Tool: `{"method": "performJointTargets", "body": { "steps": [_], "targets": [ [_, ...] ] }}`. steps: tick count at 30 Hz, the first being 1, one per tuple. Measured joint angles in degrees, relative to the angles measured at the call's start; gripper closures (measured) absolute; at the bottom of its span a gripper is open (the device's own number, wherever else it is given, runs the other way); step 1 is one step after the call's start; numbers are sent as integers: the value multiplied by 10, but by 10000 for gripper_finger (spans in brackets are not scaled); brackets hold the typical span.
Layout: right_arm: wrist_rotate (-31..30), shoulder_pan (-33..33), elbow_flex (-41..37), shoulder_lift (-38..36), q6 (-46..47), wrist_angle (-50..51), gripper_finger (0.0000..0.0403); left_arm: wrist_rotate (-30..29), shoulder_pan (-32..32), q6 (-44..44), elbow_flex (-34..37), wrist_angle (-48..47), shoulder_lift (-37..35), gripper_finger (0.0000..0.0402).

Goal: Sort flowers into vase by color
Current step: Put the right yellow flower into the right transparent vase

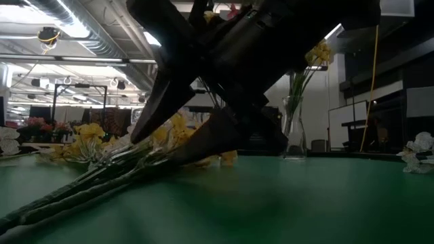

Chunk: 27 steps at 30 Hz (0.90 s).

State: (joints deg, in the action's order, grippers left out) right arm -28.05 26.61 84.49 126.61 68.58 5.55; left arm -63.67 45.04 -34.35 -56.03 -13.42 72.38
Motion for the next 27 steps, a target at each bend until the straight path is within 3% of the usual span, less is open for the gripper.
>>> {"method": "performJointTargets", "body": {
  "steps": [4, 7, 14, 20, 27],
  "targets": [
    [14, 0, 0, 0, -1, -22, 185, 6, 6, 8, 0, 30, -4, 249],
    [26, 0, 0, 0, -14, -52, 185, 39, 28, 75, -11, 65, -30, 249],
    [46, 0, 0, 0, -12, -93, 185, 132, 91, 137, -35, 5, -130, 249],
    [93, 0, 0, -7, -13, -108, 185, 97, 153, 75, -34, -133, -220, 249],
    [129, 0, 28, -9, -28, -131, 185, 70, 208, 42, 35, -133, -284, 249]
  ]
}}
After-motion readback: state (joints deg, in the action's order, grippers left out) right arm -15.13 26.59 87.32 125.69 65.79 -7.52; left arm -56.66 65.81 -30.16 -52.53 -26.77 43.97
